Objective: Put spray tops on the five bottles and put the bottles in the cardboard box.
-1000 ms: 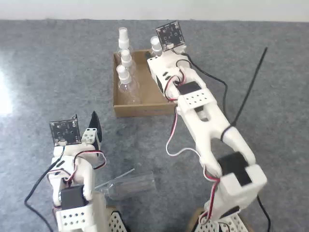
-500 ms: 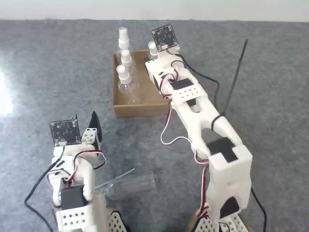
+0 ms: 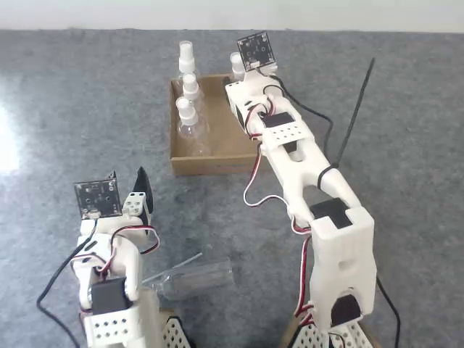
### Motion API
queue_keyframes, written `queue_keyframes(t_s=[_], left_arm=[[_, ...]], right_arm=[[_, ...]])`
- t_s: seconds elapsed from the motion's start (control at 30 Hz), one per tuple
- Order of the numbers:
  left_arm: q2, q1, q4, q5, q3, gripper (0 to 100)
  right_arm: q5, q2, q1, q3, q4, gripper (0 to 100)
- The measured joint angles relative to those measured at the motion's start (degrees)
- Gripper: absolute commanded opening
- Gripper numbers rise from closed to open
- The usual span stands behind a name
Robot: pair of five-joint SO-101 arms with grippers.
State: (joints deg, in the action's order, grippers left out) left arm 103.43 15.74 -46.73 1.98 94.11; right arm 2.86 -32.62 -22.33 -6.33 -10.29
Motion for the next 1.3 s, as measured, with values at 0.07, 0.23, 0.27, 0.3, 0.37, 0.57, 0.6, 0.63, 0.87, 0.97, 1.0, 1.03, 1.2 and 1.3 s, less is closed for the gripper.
queue_keyframes(t_s=[0.07, 0.23, 0.27, 0.3, 0.37, 0.57, 0.6, 0.63, 0.87, 0.97, 1.0, 1.03, 1.2, 1.3], left_arm=[[0.00, 0.00, 0.00, 0.00, 0.00, 17], [0.00, 0.00, 0.00, 0.00, 0.00, 17], [0.00, 0.00, 0.00, 0.00, 0.00, 17], [0.00, 0.00, 0.00, 0.00, 0.00, 17], [0.00, 0.00, 0.00, 0.00, 0.00, 17], [0.00, 0.00, 0.00, 0.00, 0.00, 17], [0.00, 0.00, 0.00, 0.00, 0.26, 17], [0.00, 0.00, 0.00, 0.00, 0.62, 17], [0.00, 0.00, 0.00, 0.00, 0.88, 17], [0.00, 0.00, 0.00, 0.00, 0.88, 17], [0.00, 0.00, 0.00, 0.00, 0.88, 17], [0.00, 0.00, 0.00, 0.00, 0.88, 17], [0.00, 0.00, 0.00, 0.00, 0.88, 17], [0.00, 1.49, 0.00, 0.00, 0.88, 17]], right_arm=[[0.00, -0.44, 0.00, -0.26, 0.09, 2.4], [-0.09, -1.41, 0.00, -1.41, 0.09, 2.4], [-0.09, -1.67, 0.26, -1.58, 0.09, 2.4], [-0.09, -1.93, 0.44, -1.76, 0.09, 2.4], [-0.09, -2.29, 0.88, -1.76, 0.09, 2.4], [-0.09, -2.37, 2.02, -1.85, 0.09, 2.4], [-0.09, -2.37, 2.02, -1.85, 0.09, 2.4], [-0.09, -2.37, 2.02, -1.85, 0.09, 2.4], [-0.09, -2.37, 2.02, -1.85, 0.09, 2.6], [-0.09, -2.37, 2.02, -1.85, 0.09, 6.5], [-0.09, -2.37, 2.02, -1.85, 0.09, 8.7], [-0.09, -2.37, 2.02, -1.85, 0.09, 10.8], [-0.09, -2.64, 2.02, -1.85, 0.09, 17.1], [-0.09, -3.08, 2.02, -1.85, 0.09, 17.3]])
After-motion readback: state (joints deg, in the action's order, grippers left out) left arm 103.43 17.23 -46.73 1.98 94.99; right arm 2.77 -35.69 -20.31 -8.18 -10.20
